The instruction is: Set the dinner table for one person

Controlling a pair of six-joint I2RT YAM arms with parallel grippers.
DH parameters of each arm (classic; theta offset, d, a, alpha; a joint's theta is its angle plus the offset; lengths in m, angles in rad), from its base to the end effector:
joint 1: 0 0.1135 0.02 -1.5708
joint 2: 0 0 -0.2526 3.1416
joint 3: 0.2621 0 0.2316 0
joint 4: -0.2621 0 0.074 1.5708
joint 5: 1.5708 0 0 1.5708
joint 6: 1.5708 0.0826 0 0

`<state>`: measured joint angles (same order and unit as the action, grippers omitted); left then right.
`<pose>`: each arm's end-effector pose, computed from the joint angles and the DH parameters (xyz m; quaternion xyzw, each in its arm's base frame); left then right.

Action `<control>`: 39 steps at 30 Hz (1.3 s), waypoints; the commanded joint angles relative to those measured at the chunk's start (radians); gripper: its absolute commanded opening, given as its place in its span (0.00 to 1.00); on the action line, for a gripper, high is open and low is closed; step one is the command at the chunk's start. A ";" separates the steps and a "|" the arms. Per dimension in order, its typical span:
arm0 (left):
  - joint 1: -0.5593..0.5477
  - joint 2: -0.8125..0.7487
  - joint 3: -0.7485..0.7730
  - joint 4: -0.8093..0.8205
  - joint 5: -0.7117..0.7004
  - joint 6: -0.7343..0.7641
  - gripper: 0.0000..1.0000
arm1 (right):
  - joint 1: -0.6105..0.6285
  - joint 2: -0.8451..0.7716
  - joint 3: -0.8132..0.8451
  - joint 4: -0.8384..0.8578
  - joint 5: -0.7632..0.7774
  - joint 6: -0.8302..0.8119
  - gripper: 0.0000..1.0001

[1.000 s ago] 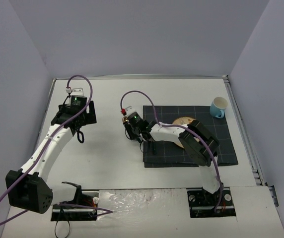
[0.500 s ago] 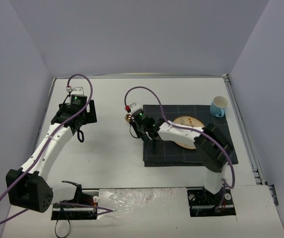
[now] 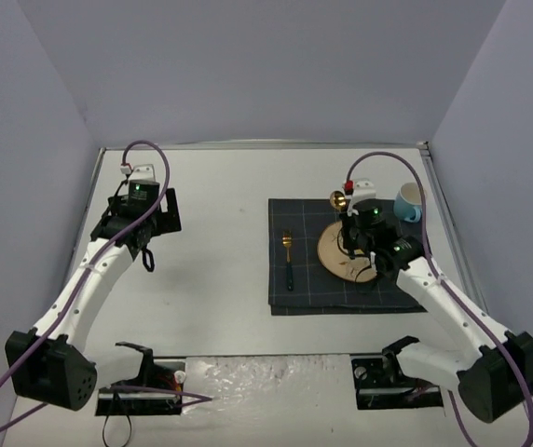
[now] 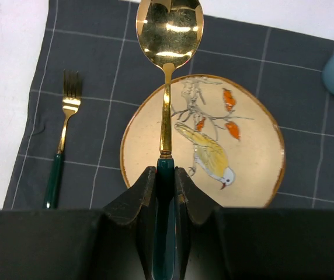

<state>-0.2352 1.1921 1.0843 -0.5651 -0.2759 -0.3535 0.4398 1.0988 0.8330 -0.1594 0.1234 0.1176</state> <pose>0.2731 -0.0423 0.2881 -0.1123 0.8873 -0.0062 0.4473 0.2566 0.1095 0.2733 -0.1016 0.8333 0.0990 0.5343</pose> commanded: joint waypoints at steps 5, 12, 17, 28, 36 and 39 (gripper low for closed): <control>0.005 -0.048 0.043 0.039 0.028 -0.021 0.97 | -0.273 -0.029 0.049 -0.074 -0.045 -0.001 0.00; -0.004 -0.066 0.043 0.036 0.011 -0.015 0.97 | -0.423 0.055 0.102 -0.085 -0.085 -0.115 0.00; -0.004 -0.067 0.043 0.036 0.011 -0.012 0.97 | -0.471 0.131 0.118 -0.120 -0.102 -0.237 0.00; -0.050 -0.090 0.052 0.020 -0.044 0.014 0.97 | -0.538 0.180 0.069 -0.150 -0.145 -0.438 0.00; -0.091 -0.115 0.048 0.015 -0.099 0.035 0.97 | -0.628 0.205 0.018 -0.073 -0.251 -0.515 0.00; -0.099 -0.116 0.045 0.015 -0.106 0.034 0.97 | -0.656 0.232 0.007 -0.040 -0.272 -0.525 0.00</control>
<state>-0.3218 1.1022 1.0843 -0.5775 -0.3359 -0.3374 -0.1824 1.3058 0.8449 -0.2852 -0.0888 -0.3590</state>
